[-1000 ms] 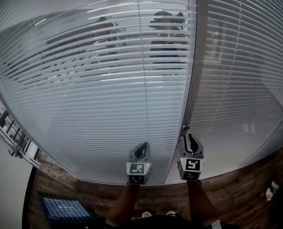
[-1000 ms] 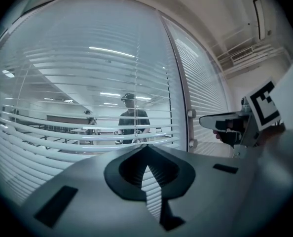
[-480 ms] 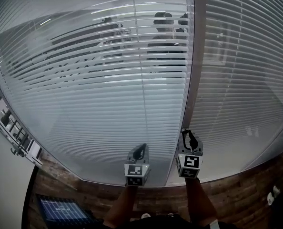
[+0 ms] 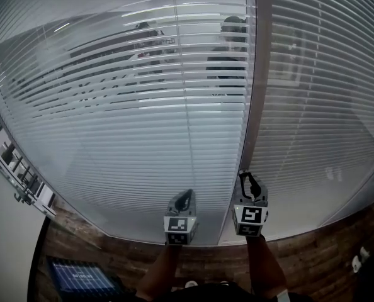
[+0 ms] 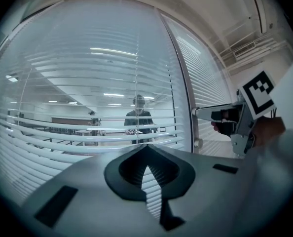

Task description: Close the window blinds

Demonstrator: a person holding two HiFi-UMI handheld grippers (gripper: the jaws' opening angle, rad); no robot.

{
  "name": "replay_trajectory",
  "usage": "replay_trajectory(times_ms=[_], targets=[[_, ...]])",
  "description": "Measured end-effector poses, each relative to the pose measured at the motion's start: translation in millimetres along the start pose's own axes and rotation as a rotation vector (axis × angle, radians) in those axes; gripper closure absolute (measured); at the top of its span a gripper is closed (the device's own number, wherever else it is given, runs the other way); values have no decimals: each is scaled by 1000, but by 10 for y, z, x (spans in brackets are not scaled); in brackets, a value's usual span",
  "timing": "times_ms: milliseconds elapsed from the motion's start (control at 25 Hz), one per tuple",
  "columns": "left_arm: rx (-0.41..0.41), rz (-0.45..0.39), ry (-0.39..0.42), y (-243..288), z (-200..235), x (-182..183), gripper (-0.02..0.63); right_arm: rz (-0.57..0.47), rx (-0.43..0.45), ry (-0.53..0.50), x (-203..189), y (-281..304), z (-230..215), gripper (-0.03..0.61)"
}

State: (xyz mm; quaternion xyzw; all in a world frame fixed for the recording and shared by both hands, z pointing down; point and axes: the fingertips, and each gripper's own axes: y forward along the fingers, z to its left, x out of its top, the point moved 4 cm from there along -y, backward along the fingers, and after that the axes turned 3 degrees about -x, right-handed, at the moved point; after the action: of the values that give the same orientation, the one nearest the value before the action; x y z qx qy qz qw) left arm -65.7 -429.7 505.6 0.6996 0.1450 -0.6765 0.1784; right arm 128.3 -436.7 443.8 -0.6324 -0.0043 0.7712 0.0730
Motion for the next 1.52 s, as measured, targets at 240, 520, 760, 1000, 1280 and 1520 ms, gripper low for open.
replay_trajectory(times_ms=[240, 520, 760, 1000, 1280, 1520], targets=[[-5, 19, 8, -12, 13, -50, 620, 66, 17, -309, 43, -17, 54, 457], [-1, 3, 30, -20, 33, -62, 620, 88, 15, -692, 15, -12, 110, 457], [10, 7, 38, -72, 47, -58, 620, 60, -10, -962, -53, -25, 154, 457], [19, 12, 42, -116, 75, -190, 620, 12, -13, -782, -194, -131, 203, 449], [13, 25, 37, -125, 31, -100, 620, 47, 46, 22, -64, -73, -20, 425], [7, 27, 47, -151, -20, -120, 620, 60, 31, 370, -47, -65, -5, 426]])
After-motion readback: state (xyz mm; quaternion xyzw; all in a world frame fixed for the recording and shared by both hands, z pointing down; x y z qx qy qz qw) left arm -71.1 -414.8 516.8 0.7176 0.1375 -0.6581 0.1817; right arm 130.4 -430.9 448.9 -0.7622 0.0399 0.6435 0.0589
